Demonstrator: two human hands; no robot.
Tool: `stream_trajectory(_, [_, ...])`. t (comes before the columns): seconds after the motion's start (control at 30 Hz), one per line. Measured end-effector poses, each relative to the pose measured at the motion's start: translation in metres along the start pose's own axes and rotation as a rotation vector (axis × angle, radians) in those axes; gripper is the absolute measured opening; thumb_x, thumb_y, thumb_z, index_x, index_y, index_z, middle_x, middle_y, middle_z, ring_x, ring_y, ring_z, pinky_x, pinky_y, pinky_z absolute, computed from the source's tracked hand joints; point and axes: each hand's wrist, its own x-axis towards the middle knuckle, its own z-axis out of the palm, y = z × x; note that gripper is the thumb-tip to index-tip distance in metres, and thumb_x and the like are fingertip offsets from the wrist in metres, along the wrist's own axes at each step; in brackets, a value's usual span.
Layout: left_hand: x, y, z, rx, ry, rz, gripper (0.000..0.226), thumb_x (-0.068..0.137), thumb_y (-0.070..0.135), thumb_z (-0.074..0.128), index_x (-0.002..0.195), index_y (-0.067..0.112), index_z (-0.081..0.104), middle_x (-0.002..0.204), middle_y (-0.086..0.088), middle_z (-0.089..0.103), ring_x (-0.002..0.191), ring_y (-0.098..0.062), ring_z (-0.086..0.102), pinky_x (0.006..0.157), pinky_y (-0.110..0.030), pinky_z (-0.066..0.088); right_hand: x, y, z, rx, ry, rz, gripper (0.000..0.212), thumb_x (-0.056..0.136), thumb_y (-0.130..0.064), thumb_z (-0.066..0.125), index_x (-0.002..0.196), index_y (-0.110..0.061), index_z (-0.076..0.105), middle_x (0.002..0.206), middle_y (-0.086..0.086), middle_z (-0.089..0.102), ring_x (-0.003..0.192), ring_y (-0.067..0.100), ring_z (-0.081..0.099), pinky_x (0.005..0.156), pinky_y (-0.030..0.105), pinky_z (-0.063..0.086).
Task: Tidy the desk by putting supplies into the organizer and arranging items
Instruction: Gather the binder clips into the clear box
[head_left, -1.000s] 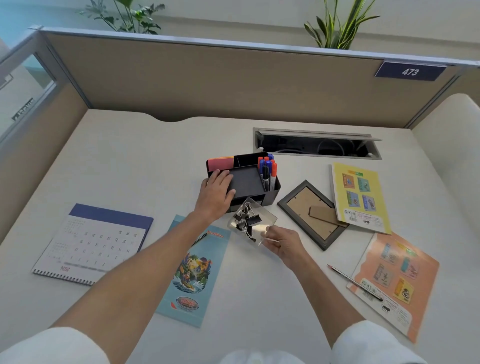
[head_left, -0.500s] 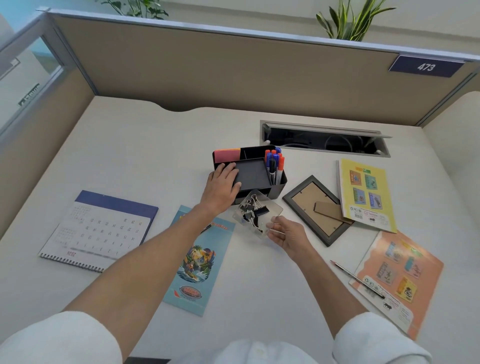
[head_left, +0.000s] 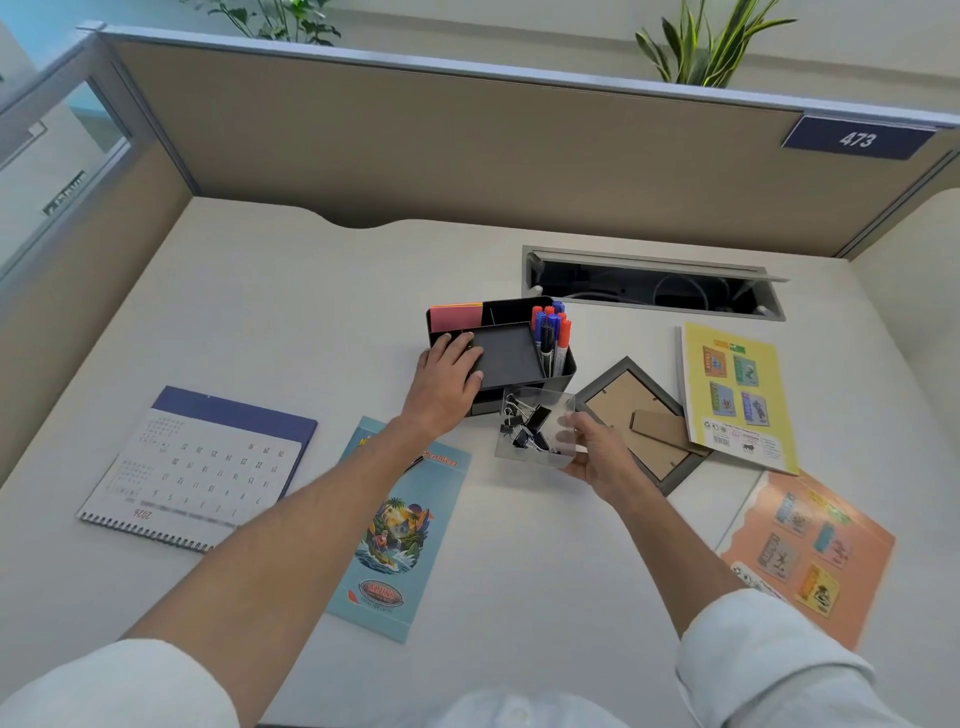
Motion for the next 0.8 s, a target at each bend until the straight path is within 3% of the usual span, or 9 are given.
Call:
stream_trajectory(0.07, [0.000,0.000,0.001,-0.011,0.002,-0.002,0.040,0.099,0.027,0.040,0.137,0.015,0.046,0.152,-0.002,0.033,0.143,-0.026,0.019,0.115,-0.043,0.019,0.000,-0.001,0.000,-0.010,-0.011,0.000,0.028,0.088,-0.024,0.064,0.107,-0.004,0.066,0.093,0.008,0.057,0.066,0.025,0.066,0.063,0.035,0.059])
stream_trajectory(0.17, [-0.001,0.000,0.001,-0.018,0.008,-0.003,0.041,0.099,0.027,0.040,0.138,0.015,0.046,0.152,-0.002,0.033,0.143,-0.025,0.019,0.115,-0.042,0.018,0.001,-0.002,-0.002,-0.019,-0.020,0.000,0.031,0.088,-0.026,0.064,0.110,-0.004,0.065,0.095,0.008,0.057,0.064,0.025,0.068,0.069,0.038,0.057])
stream_trajectory(0.37, [0.000,0.000,0.001,-0.038,0.013,-0.009,0.040,0.099,0.025,0.041,0.138,0.015,0.046,0.152,-0.002,0.034,0.143,-0.025,0.019,0.115,-0.043,0.018,0.002,0.001,0.002,-0.069,-0.035,-0.013,0.034,0.088,-0.028,0.063,0.112,-0.004,0.065,0.097,0.009,0.059,0.083,0.025,0.062,0.072,0.038,0.055])
stream_trajectory(0.7, [0.000,0.001,0.001,-0.056,0.011,-0.018,0.041,0.098,0.023,0.041,0.138,0.015,0.047,0.152,-0.001,0.033,0.143,-0.025,0.017,0.117,-0.042,0.016,0.006,-0.002,0.038,-0.074,0.000,-0.072,0.039,0.089,-0.037,0.065,0.112,-0.006,0.064,0.101,0.008,0.061,0.083,0.021,0.062,0.068,0.033,0.052])
stream_trajectory(0.8, [0.000,0.001,0.002,-0.056,0.017,-0.022,0.041,0.098,0.022,0.041,0.137,0.015,0.047,0.152,-0.002,0.033,0.143,-0.025,0.018,0.117,-0.042,0.017,0.011,-0.003,0.044,-0.048,0.052,-0.094,0.036,0.090,-0.039,0.065,0.103,-0.006,0.066,0.105,0.011,0.065,0.088,0.025,0.064,0.080,0.040,0.055])
